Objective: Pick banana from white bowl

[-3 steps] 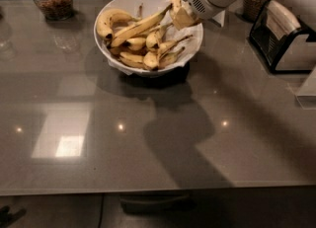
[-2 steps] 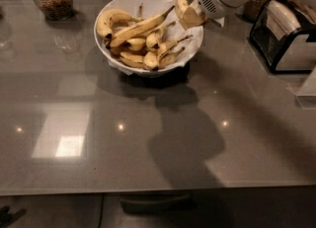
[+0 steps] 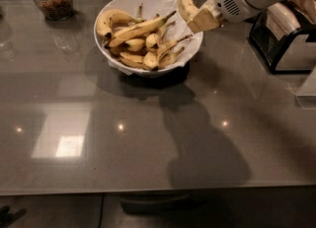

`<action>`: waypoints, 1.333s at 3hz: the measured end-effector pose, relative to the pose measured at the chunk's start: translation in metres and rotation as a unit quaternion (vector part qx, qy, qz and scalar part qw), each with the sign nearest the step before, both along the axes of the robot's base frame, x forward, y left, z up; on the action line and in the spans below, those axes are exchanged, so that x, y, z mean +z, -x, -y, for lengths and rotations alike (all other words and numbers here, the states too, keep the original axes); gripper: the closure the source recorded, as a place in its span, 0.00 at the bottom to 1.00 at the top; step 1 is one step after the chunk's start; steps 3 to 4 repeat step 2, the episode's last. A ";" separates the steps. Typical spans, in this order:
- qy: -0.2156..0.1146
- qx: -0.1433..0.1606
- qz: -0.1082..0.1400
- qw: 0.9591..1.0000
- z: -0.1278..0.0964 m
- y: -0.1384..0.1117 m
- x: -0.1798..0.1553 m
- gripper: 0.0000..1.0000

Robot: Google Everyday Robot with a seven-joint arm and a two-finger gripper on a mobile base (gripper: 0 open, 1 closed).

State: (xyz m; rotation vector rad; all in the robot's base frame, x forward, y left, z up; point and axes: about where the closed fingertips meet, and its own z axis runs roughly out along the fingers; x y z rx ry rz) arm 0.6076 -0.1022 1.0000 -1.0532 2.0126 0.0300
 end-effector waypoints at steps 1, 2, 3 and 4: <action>-0.019 0.048 -0.012 0.999 -0.003 0.017 0.003 1.00; -0.066 0.106 -0.049 0.991 -0.012 0.030 -0.004 1.00; -0.066 0.106 -0.049 0.991 -0.012 0.030 -0.004 1.00; -0.066 0.106 -0.049 0.991 -0.012 0.030 -0.004 1.00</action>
Offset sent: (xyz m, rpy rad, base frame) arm -0.0501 0.0245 -0.0082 0.3045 0.2230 0.3728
